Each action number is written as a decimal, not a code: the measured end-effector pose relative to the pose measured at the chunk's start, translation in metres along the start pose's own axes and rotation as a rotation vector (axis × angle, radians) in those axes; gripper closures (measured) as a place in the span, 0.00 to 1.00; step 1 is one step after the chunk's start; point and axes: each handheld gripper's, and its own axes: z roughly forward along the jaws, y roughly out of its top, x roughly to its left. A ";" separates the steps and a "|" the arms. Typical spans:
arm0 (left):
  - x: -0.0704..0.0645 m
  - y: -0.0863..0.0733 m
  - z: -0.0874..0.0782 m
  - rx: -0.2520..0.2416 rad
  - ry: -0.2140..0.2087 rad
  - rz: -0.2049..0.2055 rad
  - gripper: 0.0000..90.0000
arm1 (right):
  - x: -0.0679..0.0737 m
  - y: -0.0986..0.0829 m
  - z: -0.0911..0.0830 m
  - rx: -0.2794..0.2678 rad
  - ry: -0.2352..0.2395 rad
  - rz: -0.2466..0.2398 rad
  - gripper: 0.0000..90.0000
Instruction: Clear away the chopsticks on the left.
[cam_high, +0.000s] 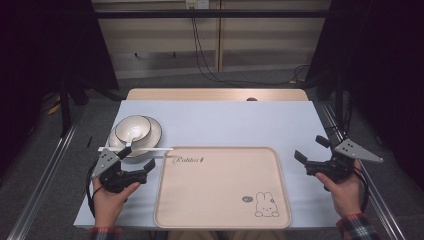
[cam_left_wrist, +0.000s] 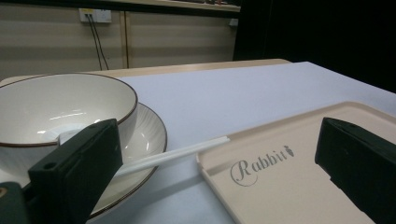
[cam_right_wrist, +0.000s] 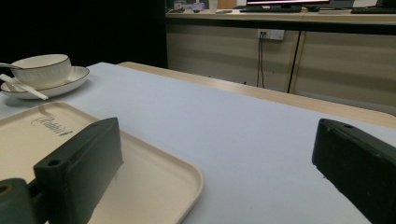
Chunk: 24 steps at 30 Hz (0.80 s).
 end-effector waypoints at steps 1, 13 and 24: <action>-0.001 0.000 0.001 0.005 0.006 -0.001 0.01 | 0.001 0.000 0.001 0.000 -0.001 0.003 0.01; -0.009 -0.003 0.001 0.042 -0.037 0.021 0.01 | 0.004 0.001 0.003 -0.019 0.011 0.007 0.01; -0.021 0.000 0.016 0.071 -0.077 0.046 0.01 | 0.003 0.000 0.005 -0.001 0.024 0.004 0.01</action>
